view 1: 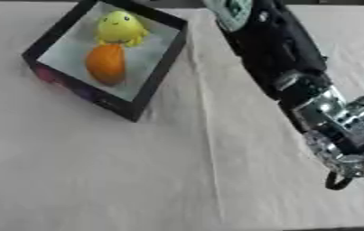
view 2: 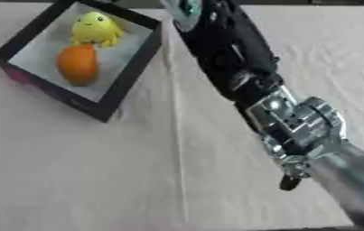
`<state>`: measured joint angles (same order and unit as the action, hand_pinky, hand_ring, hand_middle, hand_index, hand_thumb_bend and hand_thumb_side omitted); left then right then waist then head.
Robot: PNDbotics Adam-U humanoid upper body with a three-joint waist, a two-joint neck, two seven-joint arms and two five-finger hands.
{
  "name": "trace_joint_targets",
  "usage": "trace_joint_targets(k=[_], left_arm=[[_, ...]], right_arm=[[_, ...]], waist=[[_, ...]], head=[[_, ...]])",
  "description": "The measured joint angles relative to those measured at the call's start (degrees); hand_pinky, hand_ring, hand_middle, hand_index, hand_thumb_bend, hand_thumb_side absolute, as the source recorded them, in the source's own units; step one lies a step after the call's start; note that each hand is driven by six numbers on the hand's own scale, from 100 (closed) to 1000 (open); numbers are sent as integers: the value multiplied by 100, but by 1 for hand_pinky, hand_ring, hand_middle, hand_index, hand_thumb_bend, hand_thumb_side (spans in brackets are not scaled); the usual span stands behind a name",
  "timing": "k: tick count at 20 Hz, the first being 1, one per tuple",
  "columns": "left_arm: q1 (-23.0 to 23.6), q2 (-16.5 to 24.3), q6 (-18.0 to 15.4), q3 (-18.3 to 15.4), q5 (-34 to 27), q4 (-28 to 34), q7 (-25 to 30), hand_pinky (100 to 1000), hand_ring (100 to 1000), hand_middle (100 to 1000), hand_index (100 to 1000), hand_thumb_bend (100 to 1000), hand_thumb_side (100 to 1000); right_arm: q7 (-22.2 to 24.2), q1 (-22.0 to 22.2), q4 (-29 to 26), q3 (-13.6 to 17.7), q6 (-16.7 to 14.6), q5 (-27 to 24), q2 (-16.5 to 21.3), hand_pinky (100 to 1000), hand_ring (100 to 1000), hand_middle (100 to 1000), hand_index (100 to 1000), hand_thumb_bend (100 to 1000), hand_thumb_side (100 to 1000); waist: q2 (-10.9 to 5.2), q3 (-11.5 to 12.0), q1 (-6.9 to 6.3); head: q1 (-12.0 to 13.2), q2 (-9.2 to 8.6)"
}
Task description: Pick up objects on the table and place them in the box.
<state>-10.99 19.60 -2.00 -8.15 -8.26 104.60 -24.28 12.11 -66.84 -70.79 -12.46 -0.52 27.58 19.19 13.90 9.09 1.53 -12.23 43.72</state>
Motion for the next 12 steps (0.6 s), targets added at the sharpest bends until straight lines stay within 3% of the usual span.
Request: trace_joint_targets(k=[1,3,4,5,8,12], left_arm=[[20,1,-3,-14,3,0,-7,811,580,770,783,444,642],[55,3,-10,-25,11,0,-27,811,580,770,783,444,642],[67,4,-12,-34,17,0,-41,811,580,770,783,477,640],[84,4,-11,-47,24,0,-52,811,580,771,783,444,642],[102,9,-23,-61,28,0,-80,811,580,771,784,444,643],[107,11,-36,-86,29,0,-110,811,580,771,784,445,642]], right_arm=[[-61,176,-404,9,177,-517,189,819,809,731,902,299,181],[-216,595,-1170,84,486,-1526,538,812,801,721,892,301,159],[-323,820,-1493,150,611,-1942,682,808,796,722,887,191,164],[-442,1032,-1779,221,723,-2289,815,804,789,711,881,363,137],[-844,1716,-2480,416,959,-2957,1154,799,778,697,869,437,114],[-1329,2610,-3069,644,1082,-3350,1448,808,778,696,873,411,153]], waist=[[-32,-46,-22],[-94,-125,-57],[-111,-155,-67],[-118,-180,-78],[-137,-237,-107],[-157,-285,-136]], head=[[37,1],[110,2],[145,3],[174,3],[248,22],[315,36]])
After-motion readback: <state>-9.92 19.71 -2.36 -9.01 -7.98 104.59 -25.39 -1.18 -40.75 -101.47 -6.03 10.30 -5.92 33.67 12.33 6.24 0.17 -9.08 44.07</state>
